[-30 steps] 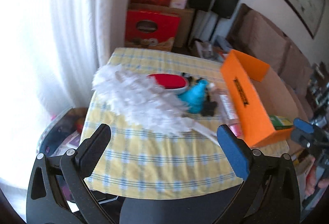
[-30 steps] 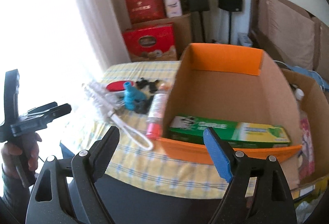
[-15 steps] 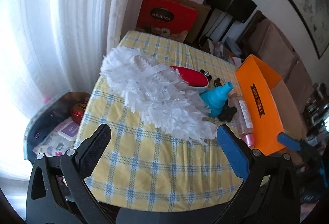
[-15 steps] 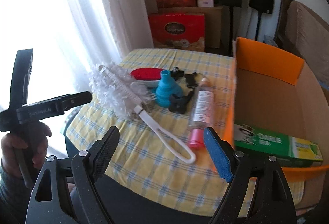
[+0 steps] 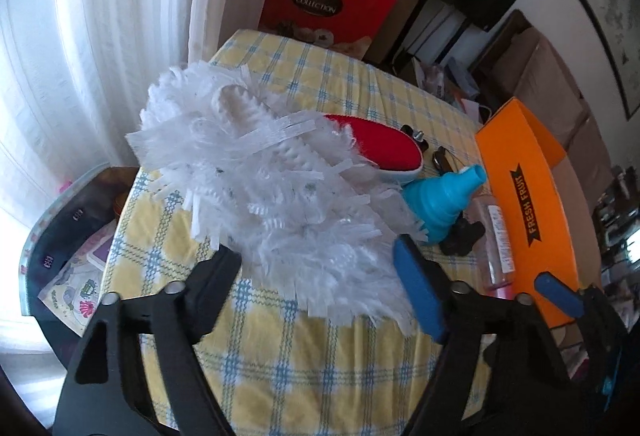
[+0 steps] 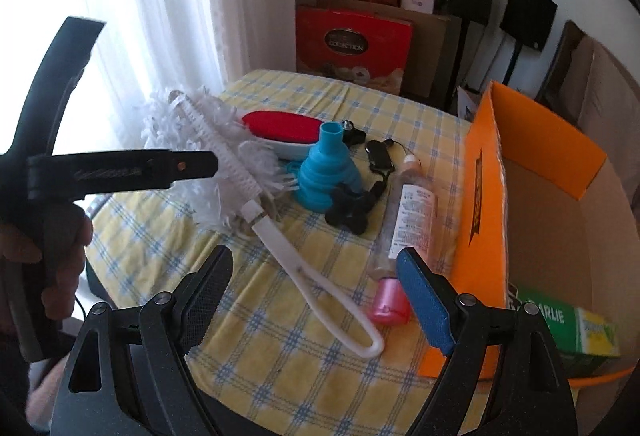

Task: Organize objects
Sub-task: 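Move the left tool to the white feather duster handle and grasp it, then lift the feather duster with the left tool and carry it over the cardboard box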

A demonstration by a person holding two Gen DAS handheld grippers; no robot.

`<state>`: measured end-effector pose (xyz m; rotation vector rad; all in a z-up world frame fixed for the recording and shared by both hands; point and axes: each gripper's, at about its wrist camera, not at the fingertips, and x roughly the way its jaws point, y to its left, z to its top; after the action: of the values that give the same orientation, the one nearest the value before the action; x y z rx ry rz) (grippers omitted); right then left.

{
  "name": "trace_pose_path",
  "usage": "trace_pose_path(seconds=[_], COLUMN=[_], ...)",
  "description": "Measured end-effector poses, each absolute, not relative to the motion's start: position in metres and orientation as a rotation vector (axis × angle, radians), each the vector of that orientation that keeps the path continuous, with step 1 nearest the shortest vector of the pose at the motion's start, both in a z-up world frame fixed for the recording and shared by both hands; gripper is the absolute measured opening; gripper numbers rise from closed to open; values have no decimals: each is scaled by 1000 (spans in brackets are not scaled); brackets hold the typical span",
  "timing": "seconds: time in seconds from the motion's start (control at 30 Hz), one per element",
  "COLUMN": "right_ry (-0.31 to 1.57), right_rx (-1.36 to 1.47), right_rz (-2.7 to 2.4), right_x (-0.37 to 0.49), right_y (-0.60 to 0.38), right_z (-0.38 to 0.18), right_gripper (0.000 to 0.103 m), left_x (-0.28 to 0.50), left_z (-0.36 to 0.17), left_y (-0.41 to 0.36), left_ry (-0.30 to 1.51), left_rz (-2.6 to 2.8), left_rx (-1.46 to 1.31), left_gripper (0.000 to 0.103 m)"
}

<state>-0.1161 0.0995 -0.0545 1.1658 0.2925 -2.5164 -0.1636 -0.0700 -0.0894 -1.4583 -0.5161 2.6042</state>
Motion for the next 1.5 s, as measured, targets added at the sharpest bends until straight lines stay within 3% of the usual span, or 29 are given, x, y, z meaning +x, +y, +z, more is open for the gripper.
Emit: trace_pose_path(seconds=[0.1,0.2,0.37,0.53,0.6,0.67,0.9,1.03,1.3,1.5], right_ry=[333,329,292,299,298,296,318,274,267,284], right_rx=[1157,1186,1252,1262,1256,1245,1199,1206,1185,1136], right_rz=[-2484,-2438,-2381,-2346,-2321,-2290,-2245,-2244,-2241,-2243], right_x=[-119,-127,-145,-156,-157,-158,-163,-172,-172,-160], right_y=[89,82,77,73,69,64,46,48,47,39], right_z=[-60,-70,-89,-99,-101,-102,-101,-106,-105,-88], right_gripper=[87,81,72,68,63,49,46,24,20,16], left_x=[-167,-168,-167,-168,-169,-169,-172,-173,-169,-160], left_z=[-94,-96,-93,-92,-92,-92,-95,-96,-91,-75], left_y=[-73,-75,-75,-78,-79,-80,-82,-82,-85,-92], left_ry=[-539,-556,-546,-564,-570,-567,-603,-606,-629,-649], left_rz=[2591,2568,2565,2549,2545,2545,2527,2515,2508,2517], left_rx=[-1465,-1464,-1442,-1434,-1432,-1432,-1448,-1436,-1389,-1342], left_gripper=[47,36,25,22,22,22,26,22,9,5])
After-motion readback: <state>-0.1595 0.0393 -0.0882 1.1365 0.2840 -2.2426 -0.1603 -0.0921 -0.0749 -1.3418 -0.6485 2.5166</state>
